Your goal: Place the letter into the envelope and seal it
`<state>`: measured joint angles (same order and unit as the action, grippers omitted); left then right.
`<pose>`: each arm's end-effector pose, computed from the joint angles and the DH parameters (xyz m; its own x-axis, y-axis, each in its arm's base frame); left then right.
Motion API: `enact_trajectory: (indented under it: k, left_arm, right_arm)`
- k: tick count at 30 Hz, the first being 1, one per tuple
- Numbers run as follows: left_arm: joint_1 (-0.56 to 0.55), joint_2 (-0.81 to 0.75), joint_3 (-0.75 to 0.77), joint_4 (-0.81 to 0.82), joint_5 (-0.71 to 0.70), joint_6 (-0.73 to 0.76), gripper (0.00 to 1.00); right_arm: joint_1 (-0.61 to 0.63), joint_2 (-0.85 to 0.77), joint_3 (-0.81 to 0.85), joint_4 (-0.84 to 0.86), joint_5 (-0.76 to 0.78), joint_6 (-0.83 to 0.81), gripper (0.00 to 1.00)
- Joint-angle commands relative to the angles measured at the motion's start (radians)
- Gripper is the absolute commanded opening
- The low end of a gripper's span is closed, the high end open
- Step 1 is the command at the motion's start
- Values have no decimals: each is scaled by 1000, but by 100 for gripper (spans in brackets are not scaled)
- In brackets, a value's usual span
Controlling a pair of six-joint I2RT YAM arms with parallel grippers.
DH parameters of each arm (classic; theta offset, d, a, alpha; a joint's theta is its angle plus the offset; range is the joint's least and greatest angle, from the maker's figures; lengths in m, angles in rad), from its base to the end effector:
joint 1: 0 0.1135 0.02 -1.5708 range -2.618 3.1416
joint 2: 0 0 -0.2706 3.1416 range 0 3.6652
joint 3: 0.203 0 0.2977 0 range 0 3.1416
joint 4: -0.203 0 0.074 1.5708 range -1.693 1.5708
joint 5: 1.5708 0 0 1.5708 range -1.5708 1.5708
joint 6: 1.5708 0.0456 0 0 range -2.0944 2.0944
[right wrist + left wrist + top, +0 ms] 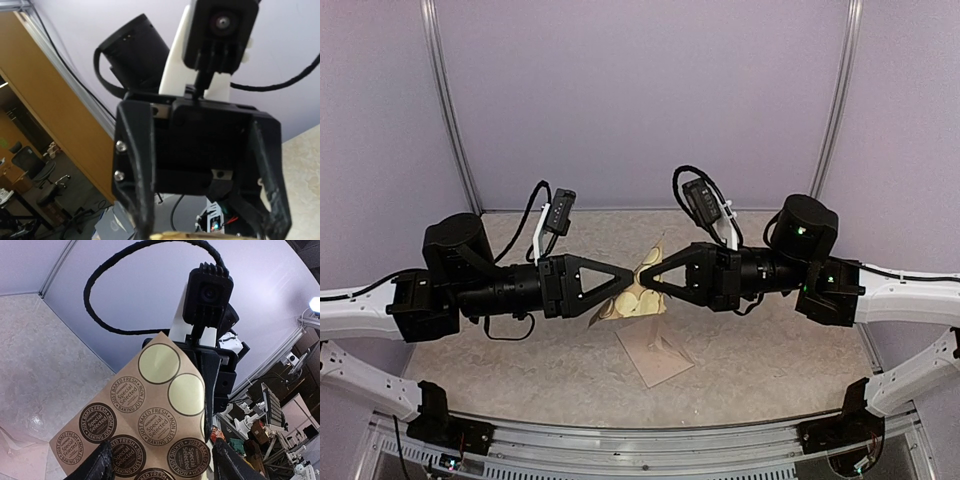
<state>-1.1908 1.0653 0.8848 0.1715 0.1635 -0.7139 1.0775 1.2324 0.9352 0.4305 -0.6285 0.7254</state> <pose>0.1064 -0.2865 0.3559 -0.6420 -0.1343 -0.7548 0.7360 0.1678 -0.6559 0.1357 0.3090 0.3555 -0.6087 0.0012 -0.7934 -0.7813 -0.1751 0.5991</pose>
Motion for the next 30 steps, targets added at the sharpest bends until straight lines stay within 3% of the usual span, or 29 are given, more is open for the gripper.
enact_trajectory:
  k: [1,11,30]
  left_arm:
    - [-4,1,-14,52,45,-7,63]
    - [-5,13,-6,46,58,2,67]
    - [6,-38,-53,47,-28,-11,51]
  right_arm:
    - [-4,-4,-7,45,-28,-8,0]
    - [-4,1,-6,27,-16,-17,0]
    - [-4,-13,-13,22,-14,-25,0]
